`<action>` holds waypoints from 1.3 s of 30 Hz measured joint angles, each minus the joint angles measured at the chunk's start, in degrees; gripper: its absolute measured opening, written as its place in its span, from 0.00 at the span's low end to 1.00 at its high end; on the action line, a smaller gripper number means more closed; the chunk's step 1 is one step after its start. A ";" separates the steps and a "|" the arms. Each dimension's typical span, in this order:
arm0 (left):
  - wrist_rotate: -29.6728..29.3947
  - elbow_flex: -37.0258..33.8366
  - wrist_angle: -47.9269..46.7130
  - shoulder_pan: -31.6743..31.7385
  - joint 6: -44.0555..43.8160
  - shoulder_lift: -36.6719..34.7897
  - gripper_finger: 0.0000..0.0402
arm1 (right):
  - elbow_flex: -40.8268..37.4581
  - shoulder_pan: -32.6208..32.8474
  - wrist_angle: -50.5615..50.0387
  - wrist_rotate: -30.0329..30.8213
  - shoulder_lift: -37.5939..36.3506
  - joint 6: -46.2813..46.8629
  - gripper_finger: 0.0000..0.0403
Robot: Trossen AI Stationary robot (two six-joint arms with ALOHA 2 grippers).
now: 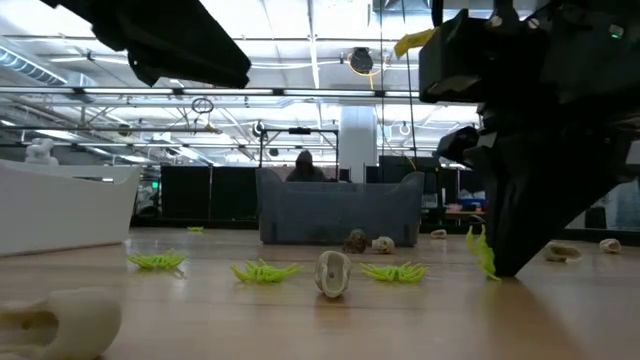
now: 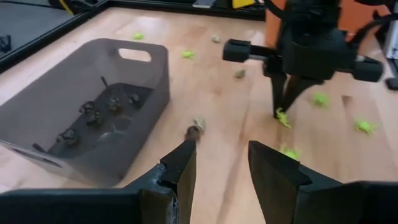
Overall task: Sort Halloween decoration
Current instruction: Put the green spider toy into the orange bin
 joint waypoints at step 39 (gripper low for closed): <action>-1.57 0.00 4.34 3.90 0.50 0.00 0.36 | 0.07 8.49 -2.12 11.48 -14.43 -4.31 0.00</action>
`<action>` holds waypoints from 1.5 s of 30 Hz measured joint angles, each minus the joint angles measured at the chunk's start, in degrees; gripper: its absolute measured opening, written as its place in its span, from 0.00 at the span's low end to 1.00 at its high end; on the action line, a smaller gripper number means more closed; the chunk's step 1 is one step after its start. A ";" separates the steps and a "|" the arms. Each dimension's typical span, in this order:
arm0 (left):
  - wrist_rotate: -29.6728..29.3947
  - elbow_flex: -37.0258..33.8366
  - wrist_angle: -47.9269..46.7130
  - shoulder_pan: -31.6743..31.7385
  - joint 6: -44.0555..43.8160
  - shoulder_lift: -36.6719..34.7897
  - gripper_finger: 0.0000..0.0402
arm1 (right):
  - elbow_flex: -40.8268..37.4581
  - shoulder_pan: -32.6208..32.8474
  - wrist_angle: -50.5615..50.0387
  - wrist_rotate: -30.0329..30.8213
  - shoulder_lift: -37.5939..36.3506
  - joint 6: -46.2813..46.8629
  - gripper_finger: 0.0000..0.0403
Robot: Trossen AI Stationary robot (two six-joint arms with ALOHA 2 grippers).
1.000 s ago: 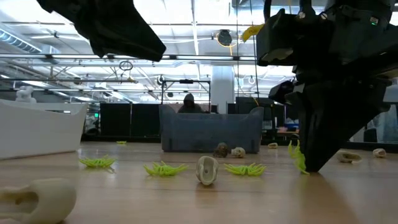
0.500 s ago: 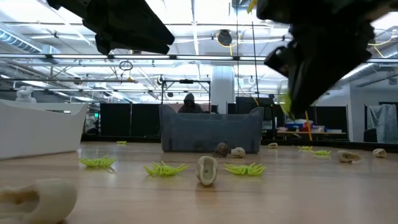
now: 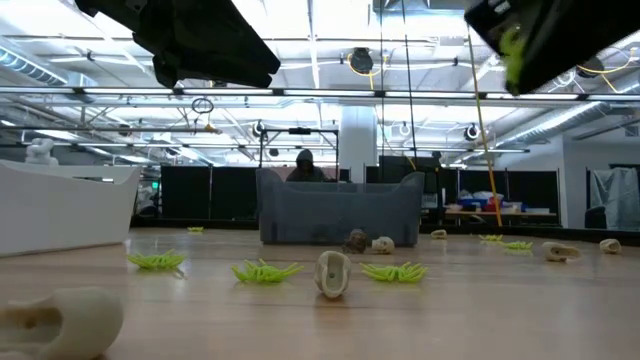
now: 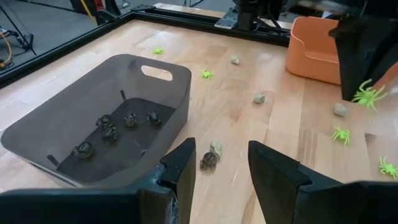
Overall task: Sort Halloween decoration
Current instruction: Put the green spider toy into the orange bin
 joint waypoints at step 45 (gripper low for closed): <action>8.39 0.00 0.05 -1.31 5.39 0.00 0.36 | 0.00 4.59 7.04 26.27 2.23 24.85 0.00</action>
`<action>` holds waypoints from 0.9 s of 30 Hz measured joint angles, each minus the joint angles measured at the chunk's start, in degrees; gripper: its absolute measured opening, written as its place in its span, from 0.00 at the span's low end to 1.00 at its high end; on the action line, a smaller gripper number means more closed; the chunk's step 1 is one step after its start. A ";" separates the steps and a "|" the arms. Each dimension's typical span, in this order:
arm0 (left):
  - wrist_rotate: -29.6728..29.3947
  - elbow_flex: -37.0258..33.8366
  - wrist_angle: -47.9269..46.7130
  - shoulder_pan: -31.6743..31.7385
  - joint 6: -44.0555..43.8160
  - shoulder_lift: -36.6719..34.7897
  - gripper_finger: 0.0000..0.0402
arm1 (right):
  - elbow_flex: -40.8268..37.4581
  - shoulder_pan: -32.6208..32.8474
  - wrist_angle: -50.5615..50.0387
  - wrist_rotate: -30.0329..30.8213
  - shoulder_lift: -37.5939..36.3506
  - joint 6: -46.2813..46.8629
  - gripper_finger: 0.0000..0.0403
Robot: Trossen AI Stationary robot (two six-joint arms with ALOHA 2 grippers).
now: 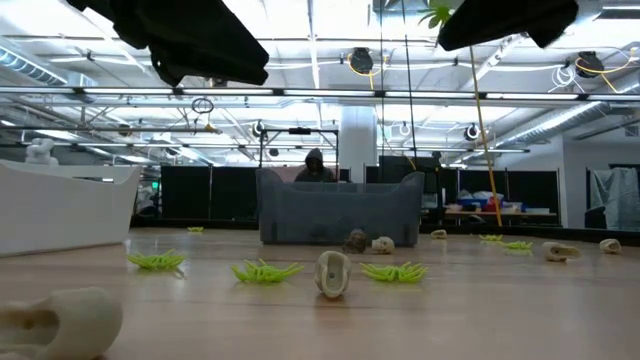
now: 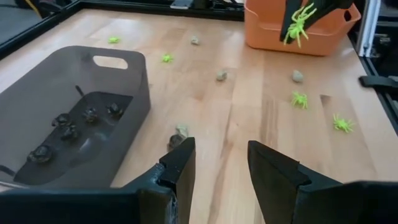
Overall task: Sort Halloween decoration
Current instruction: Put the green spider toy into the orange bin
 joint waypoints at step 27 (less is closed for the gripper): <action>-0.66 0.02 -0.52 -3.21 6.19 0.00 0.36 | 0.03 0.69 -20.91 -35.31 -13.68 29.38 0.00</action>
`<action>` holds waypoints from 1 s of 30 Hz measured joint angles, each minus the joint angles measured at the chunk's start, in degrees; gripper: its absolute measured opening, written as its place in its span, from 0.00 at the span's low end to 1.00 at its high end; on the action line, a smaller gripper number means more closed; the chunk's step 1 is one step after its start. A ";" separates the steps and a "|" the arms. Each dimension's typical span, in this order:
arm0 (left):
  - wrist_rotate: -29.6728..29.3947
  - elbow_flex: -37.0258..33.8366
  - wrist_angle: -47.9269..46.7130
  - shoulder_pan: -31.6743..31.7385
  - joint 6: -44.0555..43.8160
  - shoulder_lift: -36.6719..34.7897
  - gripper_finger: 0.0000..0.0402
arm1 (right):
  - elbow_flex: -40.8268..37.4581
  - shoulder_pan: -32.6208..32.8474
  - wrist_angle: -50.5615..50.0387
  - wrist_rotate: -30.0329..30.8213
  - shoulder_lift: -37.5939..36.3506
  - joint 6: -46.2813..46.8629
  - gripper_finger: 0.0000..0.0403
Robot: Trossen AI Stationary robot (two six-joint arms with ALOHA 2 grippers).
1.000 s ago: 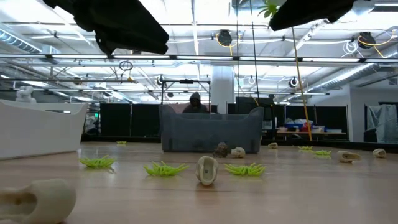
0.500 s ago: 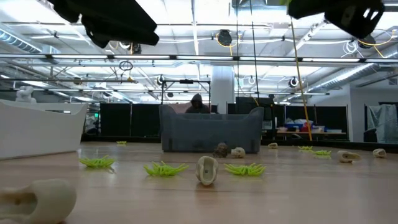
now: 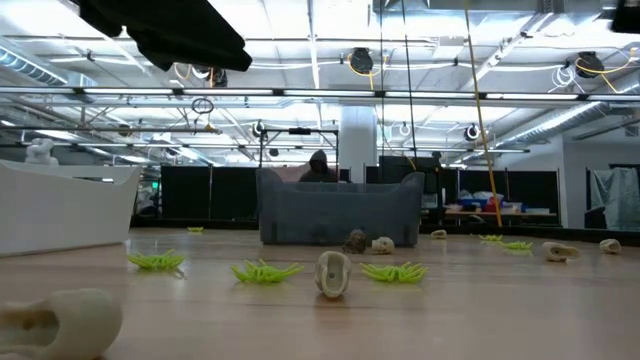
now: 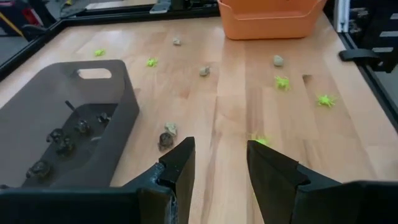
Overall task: Sort Halloween decoration
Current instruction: Put the green spider toy into the orange bin
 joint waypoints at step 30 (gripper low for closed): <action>-3.29 0.02 -12.20 7.64 2.76 -2.72 0.36 | -0.03 14.12 -31.12 -15.40 10.99 22.95 0.06</action>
